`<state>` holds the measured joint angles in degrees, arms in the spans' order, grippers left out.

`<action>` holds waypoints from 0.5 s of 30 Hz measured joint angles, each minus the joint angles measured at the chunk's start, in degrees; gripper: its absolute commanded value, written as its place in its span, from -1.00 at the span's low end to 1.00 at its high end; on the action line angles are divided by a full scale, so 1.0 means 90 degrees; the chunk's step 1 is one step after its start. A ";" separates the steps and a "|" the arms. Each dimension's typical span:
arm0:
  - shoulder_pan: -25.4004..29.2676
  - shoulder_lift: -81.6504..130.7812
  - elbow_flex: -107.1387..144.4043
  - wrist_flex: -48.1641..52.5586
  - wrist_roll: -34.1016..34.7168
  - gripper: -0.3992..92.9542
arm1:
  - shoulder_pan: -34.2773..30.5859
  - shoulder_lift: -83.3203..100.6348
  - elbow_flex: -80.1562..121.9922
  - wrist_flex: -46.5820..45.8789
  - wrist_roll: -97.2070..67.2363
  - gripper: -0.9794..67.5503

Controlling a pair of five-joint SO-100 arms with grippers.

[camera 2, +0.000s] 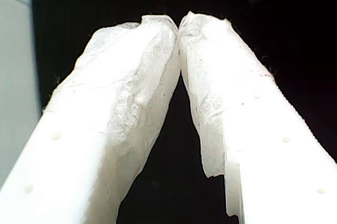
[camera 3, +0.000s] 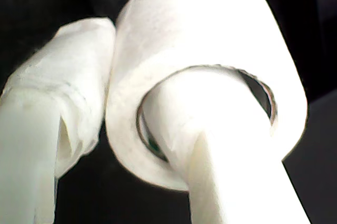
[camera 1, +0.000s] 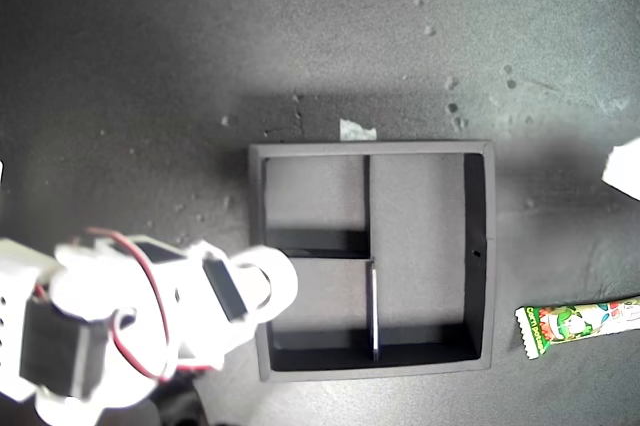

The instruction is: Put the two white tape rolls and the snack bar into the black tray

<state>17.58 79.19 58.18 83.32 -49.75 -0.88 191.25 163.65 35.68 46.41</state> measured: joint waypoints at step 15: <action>0.0586 -0.4893 -0.6709 0.2305 -0.0693 -0.99 | -0.1611 -0.6787 -0.5498 0.1357 -0.1738 -0.98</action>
<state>22.85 35.16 -2.20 104.06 -55.99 -15.38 130.17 114.17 47.90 30.76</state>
